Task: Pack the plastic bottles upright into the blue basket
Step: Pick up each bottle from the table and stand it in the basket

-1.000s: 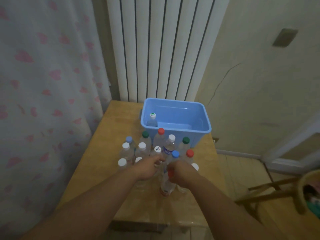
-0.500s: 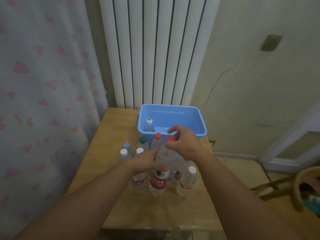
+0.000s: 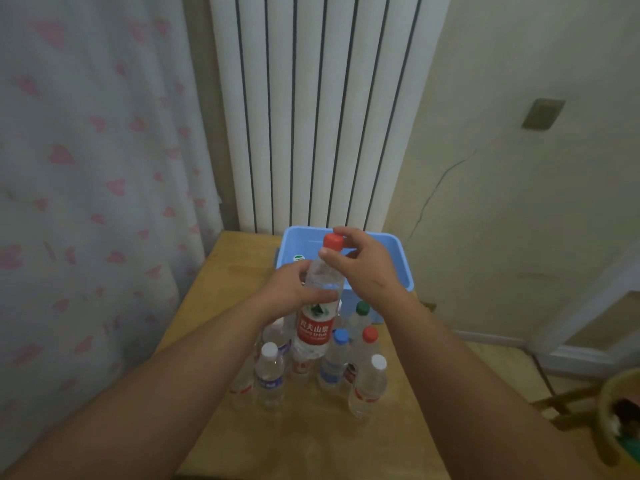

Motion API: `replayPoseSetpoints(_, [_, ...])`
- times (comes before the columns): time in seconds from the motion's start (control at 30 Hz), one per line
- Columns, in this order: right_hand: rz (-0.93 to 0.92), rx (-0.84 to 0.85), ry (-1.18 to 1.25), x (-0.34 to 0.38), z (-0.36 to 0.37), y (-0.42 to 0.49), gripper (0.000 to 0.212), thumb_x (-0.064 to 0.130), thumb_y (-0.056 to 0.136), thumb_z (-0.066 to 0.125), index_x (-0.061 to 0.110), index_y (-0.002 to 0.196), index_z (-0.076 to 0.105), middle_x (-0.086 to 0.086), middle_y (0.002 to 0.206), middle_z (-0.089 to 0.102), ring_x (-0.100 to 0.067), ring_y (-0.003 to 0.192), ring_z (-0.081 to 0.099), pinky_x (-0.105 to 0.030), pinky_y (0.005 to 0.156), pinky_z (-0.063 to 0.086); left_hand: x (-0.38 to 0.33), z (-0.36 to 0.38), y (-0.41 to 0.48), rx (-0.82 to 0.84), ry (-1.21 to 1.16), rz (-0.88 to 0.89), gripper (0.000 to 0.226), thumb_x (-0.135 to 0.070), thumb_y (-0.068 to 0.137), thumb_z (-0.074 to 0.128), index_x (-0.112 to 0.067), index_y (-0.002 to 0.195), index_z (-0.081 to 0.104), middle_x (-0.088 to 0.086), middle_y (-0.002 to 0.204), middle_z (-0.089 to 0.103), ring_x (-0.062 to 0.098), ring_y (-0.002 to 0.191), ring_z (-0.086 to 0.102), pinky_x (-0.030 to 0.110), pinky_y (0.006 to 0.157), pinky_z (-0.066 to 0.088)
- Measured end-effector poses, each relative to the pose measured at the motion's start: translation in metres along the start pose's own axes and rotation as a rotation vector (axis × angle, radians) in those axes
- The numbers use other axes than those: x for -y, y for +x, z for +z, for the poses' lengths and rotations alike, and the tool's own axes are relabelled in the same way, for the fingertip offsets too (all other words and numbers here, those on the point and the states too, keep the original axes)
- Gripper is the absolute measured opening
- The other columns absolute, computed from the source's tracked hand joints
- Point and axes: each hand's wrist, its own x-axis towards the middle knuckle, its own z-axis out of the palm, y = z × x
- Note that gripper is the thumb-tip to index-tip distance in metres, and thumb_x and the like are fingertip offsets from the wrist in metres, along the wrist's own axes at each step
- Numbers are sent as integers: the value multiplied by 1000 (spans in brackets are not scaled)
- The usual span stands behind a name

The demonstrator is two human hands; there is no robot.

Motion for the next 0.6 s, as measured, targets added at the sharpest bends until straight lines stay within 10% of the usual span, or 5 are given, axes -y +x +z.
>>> replayPoseSetpoints(0.6, [-49, -212, -37, -7, 16, 93, 41, 33, 80, 71, 35, 120, 61, 10, 109, 67, -8, 98, 61, -35, 88, 54, -22, -33, 115, -56, 101, 199, 72, -32, 68, 88, -42, 127, 47, -23, 108, 60, -4, 98, 57, 17, 77, 47])
